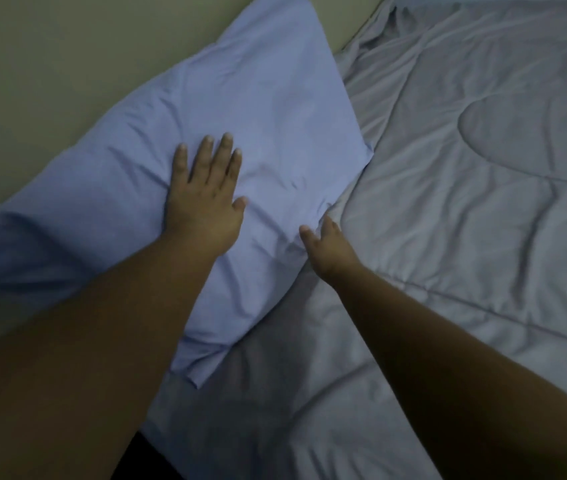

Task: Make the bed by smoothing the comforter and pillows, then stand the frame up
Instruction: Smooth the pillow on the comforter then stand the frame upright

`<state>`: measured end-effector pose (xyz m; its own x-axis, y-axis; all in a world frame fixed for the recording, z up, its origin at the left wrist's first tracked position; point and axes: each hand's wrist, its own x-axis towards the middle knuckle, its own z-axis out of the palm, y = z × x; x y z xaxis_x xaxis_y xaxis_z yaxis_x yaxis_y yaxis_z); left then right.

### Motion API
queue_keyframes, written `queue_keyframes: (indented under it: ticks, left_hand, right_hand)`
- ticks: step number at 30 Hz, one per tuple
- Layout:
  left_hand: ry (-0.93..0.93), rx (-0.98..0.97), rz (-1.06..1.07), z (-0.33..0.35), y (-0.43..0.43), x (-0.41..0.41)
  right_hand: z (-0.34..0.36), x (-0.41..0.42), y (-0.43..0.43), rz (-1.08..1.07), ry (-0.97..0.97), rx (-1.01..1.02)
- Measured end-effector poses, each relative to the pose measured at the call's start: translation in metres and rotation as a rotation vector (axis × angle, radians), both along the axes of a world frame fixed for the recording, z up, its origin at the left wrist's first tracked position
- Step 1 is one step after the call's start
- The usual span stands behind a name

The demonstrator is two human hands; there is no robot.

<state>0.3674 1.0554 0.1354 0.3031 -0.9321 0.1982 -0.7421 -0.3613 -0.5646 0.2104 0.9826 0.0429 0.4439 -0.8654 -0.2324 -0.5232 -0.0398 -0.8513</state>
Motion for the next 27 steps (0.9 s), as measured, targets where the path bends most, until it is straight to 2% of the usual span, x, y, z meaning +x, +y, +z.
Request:
queue_keyframes:
  ticks: [4, 10, 15, 21, 27]
  left_hand:
    - [0.151, -0.089, 0.057, -0.017, 0.085, -0.024]
    - [0.29, -0.182, 0.277, -0.033, 0.208, -0.075]
    - [0.42, -0.212, 0.595, -0.035, 0.301, -0.094]
    - [0.421, -0.277, 0.915, -0.043, 0.417, -0.084]
    - [0.612, -0.421, 1.17, -0.062, 0.516, -0.061]
  right_hand:
    - [0.011, -0.033, 0.045, 0.126, 0.081, -0.028]
    - [0.023, -0.048, 0.118, 0.353, 0.143, -0.088]
    - [0.035, -0.025, 0.189, 0.563, 0.142, -0.126]
    - [0.036, 0.022, 0.29, 0.83, 0.154, -0.214]
    - [0.019, 0.08, 0.382, 1.035, 0.179, -0.302]
